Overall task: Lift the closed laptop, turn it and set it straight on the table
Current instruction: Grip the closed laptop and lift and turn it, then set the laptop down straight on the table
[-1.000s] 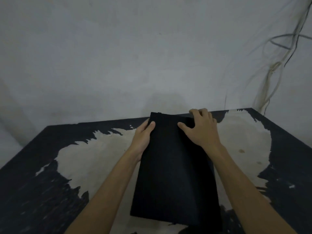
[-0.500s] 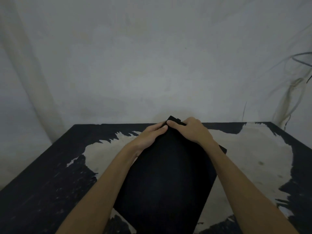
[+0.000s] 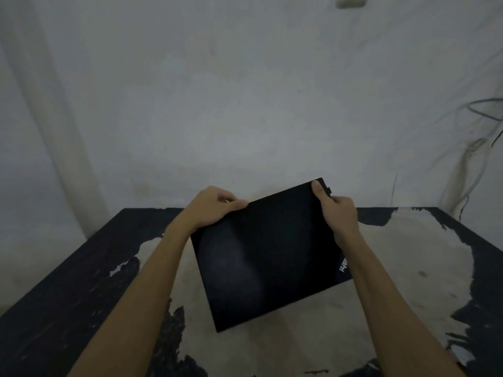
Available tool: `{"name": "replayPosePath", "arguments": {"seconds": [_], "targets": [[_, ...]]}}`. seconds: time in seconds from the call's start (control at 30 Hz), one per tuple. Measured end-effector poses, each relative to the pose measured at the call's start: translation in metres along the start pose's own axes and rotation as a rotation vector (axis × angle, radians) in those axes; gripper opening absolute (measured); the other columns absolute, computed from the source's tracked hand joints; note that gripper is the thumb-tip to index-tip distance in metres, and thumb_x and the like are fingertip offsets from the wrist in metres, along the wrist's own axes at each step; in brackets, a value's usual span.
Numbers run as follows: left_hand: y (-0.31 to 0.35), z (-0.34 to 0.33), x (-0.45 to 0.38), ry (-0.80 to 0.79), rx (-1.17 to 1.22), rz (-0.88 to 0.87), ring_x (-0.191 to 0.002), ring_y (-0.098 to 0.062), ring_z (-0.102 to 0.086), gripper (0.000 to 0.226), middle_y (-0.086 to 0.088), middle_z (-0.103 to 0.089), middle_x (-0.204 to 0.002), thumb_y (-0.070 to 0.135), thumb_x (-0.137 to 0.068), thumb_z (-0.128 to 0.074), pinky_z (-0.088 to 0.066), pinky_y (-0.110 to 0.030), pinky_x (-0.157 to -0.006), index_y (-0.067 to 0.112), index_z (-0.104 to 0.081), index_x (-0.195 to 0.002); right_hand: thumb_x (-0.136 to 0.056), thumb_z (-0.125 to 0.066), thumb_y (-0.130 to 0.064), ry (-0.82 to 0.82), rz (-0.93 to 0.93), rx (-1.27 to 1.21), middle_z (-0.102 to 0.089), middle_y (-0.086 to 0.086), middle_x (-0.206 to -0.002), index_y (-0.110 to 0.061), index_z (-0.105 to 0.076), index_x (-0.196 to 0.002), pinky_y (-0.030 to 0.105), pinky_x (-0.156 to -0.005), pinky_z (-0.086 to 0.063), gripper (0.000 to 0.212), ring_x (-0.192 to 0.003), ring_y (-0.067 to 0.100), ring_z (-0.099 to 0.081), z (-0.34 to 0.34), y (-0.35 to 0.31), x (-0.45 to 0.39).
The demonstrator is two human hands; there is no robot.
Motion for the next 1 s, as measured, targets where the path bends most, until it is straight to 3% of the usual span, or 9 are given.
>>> {"name": "replayPosePath", "arguments": {"seconds": [0.13, 0.23, 0.4, 0.53, 0.63, 0.73, 0.83, 0.93, 1.0], "targets": [[-0.031, 0.009, 0.011, 0.216, 0.015, 0.024, -0.072, -0.004, -0.073, 0.029, 0.009, -0.079, -0.081, 0.055, -0.088, -0.071, -0.06, -0.028, -0.062, 0.028, -0.082, -0.089, -0.066, -0.063, -0.089, 0.053, -0.019, -0.086, -0.062, 0.007, -0.07, -0.013, -0.054, -0.064, 0.042, -0.072, -0.052, 0.076, -0.072, 0.029, -0.065, 0.001, 0.006, -0.002], [-0.052, -0.003, 0.021, 0.303, 0.281, 0.01, -0.087, -0.012, -0.076, 0.021, 0.002, -0.079, -0.1, 0.039, -0.093, -0.072, -0.063, -0.032, -0.069, 0.024, -0.076, -0.108, -0.076, -0.069, -0.076, 0.09, -0.073, -0.198, -0.054, 0.004, -0.065, -0.014, -0.045, -0.057, 0.037, -0.071, -0.046, 0.069, -0.067, 0.023, -0.056, -0.001, 0.012, -0.001], [-0.07, -0.035, 0.031, 0.429, 0.573, 0.028, -0.108, -0.022, -0.072, 0.038, -0.003, -0.072, -0.125, 0.03, -0.099, -0.067, -0.062, -0.045, -0.09, 0.017, -0.061, -0.134, -0.08, -0.07, -0.071, 0.15, -0.184, -0.337, -0.049, 0.003, -0.07, -0.014, -0.041, -0.06, 0.036, -0.072, -0.042, 0.067, -0.072, 0.022, -0.051, -0.011, 0.022, -0.002], [-0.077, -0.061, 0.042, 0.436, 0.622, 0.07, -0.107, -0.02, -0.072, 0.033, 0.0, -0.074, -0.122, 0.034, -0.103, -0.059, -0.06, -0.046, -0.093, 0.018, -0.064, -0.131, -0.081, -0.071, -0.067, 0.135, -0.236, -0.417, -0.057, 0.003, -0.078, -0.009, -0.055, -0.073, 0.038, -0.088, -0.047, 0.061, -0.083, 0.024, -0.056, -0.018, 0.031, -0.005], [-0.082, -0.071, 0.046, 0.427, 0.653, 0.097, -0.108, -0.018, -0.072, 0.032, 0.001, -0.074, -0.123, 0.038, -0.103, -0.056, -0.059, -0.042, -0.094, 0.022, -0.065, -0.13, -0.084, -0.07, -0.064, 0.088, -0.272, -0.454, -0.067, 0.008, -0.112, 0.01, -0.065, -0.113, 0.039, -0.099, -0.047, 0.08, -0.106, 0.031, -0.062, -0.018, 0.03, -0.004], [-0.085, -0.078, 0.045, 0.454, 0.732, 0.137, -0.099, -0.016, -0.075, 0.02, 0.002, -0.077, -0.114, 0.032, -0.105, -0.055, -0.062, -0.03, -0.081, 0.025, -0.068, -0.118, -0.088, -0.068, -0.061, -0.019, -0.303, -0.392, -0.066, 0.009, -0.117, -0.009, -0.066, -0.099, 0.044, -0.104, -0.05, 0.053, -0.111, 0.03, -0.062, -0.016, 0.033, -0.009], [-0.091, -0.082, 0.041, 0.473, 0.743, 0.205, -0.099, -0.019, -0.075, 0.02, -0.001, -0.077, -0.111, 0.034, -0.104, -0.056, -0.061, -0.031, -0.079, 0.022, -0.07, -0.113, -0.095, -0.07, -0.041, -0.132, -0.242, -0.28, -0.072, 0.008, -0.113, -0.014, -0.069, -0.103, 0.041, -0.09, -0.056, 0.028, -0.103, 0.027, -0.068, -0.014, 0.041, -0.011], [-0.098, -0.086, 0.038, 0.473, 0.757, 0.263, -0.103, -0.023, -0.074, 0.03, -0.005, -0.077, -0.113, 0.035, -0.104, -0.056, -0.061, -0.035, -0.083, 0.014, -0.07, -0.12, -0.096, -0.07, -0.03, -0.186, -0.137, -0.121, -0.071, 0.01, -0.124, -0.011, -0.065, -0.124, 0.048, -0.096, -0.056, 0.035, -0.106, 0.028, -0.069, -0.015, 0.057, -0.01], [-0.101, -0.092, 0.037, 0.459, 0.797, 0.312, -0.104, -0.025, -0.073, 0.033, -0.006, -0.076, -0.115, 0.035, -0.104, -0.056, -0.061, -0.037, -0.083, 0.013, -0.068, -0.124, -0.096, -0.069, -0.031, -0.211, -0.01, -0.018, -0.069, 0.002, -0.127, -0.017, -0.061, -0.134, 0.041, -0.095, -0.056, 0.041, -0.11, 0.023, -0.066, -0.013, 0.069, -0.008]]}}
Point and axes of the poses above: each hand's wrist, its own x-axis away from the middle knuckle, its own z-axis out of the back of the hand, y = z × x, the point moved 1 cm from there along -x, towards the middle knuckle
